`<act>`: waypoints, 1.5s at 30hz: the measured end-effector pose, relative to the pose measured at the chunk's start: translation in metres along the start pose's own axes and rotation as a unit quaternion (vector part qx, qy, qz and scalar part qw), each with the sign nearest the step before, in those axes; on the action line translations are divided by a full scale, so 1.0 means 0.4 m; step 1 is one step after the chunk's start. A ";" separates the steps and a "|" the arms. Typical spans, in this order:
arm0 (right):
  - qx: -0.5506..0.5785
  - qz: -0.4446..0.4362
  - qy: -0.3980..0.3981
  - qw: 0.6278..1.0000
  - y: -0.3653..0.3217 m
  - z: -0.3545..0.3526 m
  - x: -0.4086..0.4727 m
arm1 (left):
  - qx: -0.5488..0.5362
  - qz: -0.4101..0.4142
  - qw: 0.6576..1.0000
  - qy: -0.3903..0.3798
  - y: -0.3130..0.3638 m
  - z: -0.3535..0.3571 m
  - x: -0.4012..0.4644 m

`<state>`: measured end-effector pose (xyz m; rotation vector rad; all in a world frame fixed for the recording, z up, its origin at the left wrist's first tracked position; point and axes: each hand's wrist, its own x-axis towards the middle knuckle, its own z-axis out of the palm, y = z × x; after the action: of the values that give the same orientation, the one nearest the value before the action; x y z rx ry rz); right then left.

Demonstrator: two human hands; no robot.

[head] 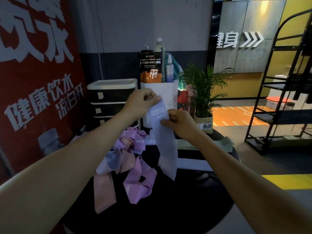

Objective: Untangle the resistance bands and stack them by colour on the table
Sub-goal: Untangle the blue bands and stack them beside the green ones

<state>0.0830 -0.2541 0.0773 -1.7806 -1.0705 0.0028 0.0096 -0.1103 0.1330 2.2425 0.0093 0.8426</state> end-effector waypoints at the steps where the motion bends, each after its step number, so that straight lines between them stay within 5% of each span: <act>1: 0.005 0.007 -0.016 1.000 0.007 -0.003 -0.008 | -0.024 -0.013 1.000 0.012 -0.005 0.007 0.000; 6: 0.020 0.067 -0.080 0.994 0.061 0.003 -0.061 | -0.115 -0.063 0.988 0.080 -0.013 0.026 -0.004; 13: -0.134 0.128 -0.161 0.970 0.155 -0.042 -0.154 | -0.174 -0.175 0.951 0.188 -0.091 0.022 -0.020; 18: -0.212 0.177 -0.150 0.949 0.206 -0.116 -0.211 | -0.190 -0.240 0.925 0.224 -0.172 0.042 -0.044; 21: -0.160 0.257 -0.098 0.948 0.235 -0.152 -0.238 | -0.172 -0.266 0.923 0.220 -0.212 0.072 -0.064; 23: -0.002 0.323 -0.001 0.946 0.251 -0.172 -0.258 | -0.163 -0.291 0.920 0.207 -0.235 0.100 -0.077; 25: 0.145 0.367 0.097 0.914 0.263 -0.191 -0.274 | -0.148 -0.330 0.915 0.180 -0.261 0.142 -0.088; 28: 0.180 0.376 0.203 0.886 0.296 -0.220 -0.283 | -0.141 -0.367 0.911 0.125 -0.290 0.213 -0.106; 36: -0.158 0.394 0.230 0.876 0.419 -0.261 -0.284 | 0.103 -0.228 0.968 -0.008 -0.327 0.328 -0.133; 45: -0.279 0.378 0.216 0.856 0.463 -0.227 -0.297 | 0.173 -0.222 0.958 -0.048 -0.368 0.389 -0.160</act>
<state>0.1733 -0.4169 -0.0709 -2.4702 0.0213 -0.2374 0.0828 -0.1165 -0.0782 2.4584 0.6369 0.5135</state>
